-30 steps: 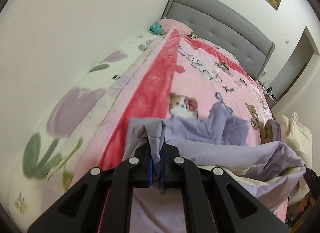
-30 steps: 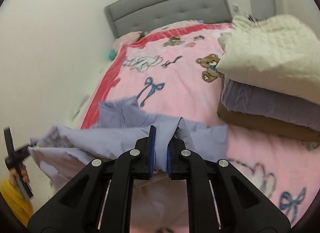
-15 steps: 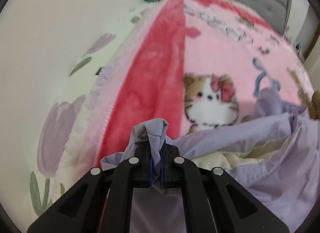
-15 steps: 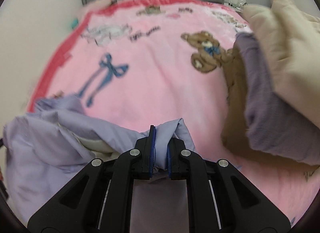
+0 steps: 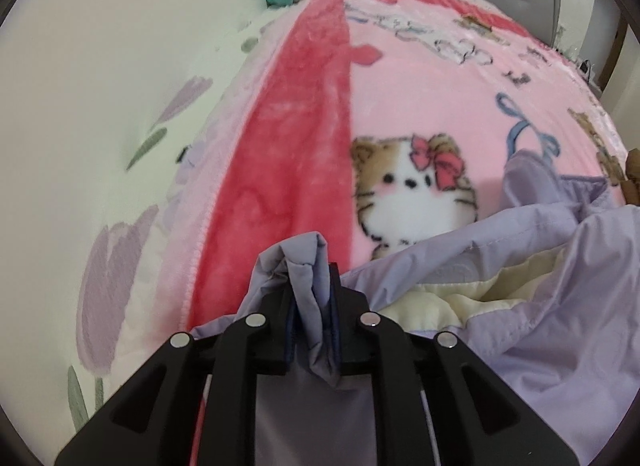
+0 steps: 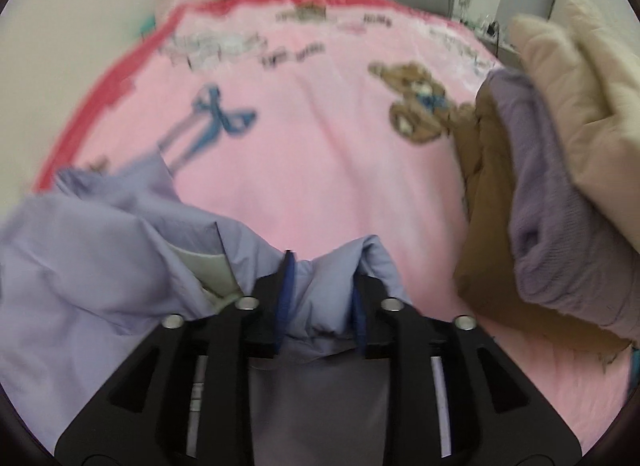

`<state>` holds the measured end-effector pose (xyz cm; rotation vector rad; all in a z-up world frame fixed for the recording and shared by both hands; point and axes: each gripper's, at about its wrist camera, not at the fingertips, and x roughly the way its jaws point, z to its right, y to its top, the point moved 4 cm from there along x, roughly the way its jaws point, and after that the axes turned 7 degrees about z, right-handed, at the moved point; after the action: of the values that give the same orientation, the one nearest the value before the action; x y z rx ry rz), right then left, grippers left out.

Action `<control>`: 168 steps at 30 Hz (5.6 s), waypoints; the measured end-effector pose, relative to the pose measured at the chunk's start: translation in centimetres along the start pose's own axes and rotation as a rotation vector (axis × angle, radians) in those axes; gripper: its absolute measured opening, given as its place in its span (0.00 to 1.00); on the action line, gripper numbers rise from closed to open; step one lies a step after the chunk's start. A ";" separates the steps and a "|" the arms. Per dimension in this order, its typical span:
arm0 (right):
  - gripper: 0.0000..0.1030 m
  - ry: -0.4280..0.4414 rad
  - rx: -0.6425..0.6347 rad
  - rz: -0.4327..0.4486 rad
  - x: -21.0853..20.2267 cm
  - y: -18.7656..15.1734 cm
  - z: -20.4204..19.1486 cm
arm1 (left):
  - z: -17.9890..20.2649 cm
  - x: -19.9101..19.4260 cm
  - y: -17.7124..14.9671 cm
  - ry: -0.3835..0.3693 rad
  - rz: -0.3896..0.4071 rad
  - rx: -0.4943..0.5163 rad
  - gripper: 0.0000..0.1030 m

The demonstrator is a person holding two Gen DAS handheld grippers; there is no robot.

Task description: Fold large clothes

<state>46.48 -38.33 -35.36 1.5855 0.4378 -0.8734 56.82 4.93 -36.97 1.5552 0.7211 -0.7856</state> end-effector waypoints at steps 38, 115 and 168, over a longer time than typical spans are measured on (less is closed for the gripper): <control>0.55 0.317 -0.457 -0.129 2.7 -3.1 -22.6 | 0.1 -6.8 0.4 -0.315 0.192 0.177 0.82; 0.71 -0.021 0.198 -0.097 -8.6 -11.9 11.6 | -2.4 -10.7 -7.7 -0.251 0.179 -0.004 0.87; 0.93 0.441 0.420 -0.421 2.5 -13.6 15.4 | -6.4 4.3 -9.0 -0.595 -0.351 -0.108 0.96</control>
<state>34.10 -50.58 -46.43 2.1300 0.9771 -0.9696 52.57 12.39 -45.17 1.0222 0.5798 -1.3698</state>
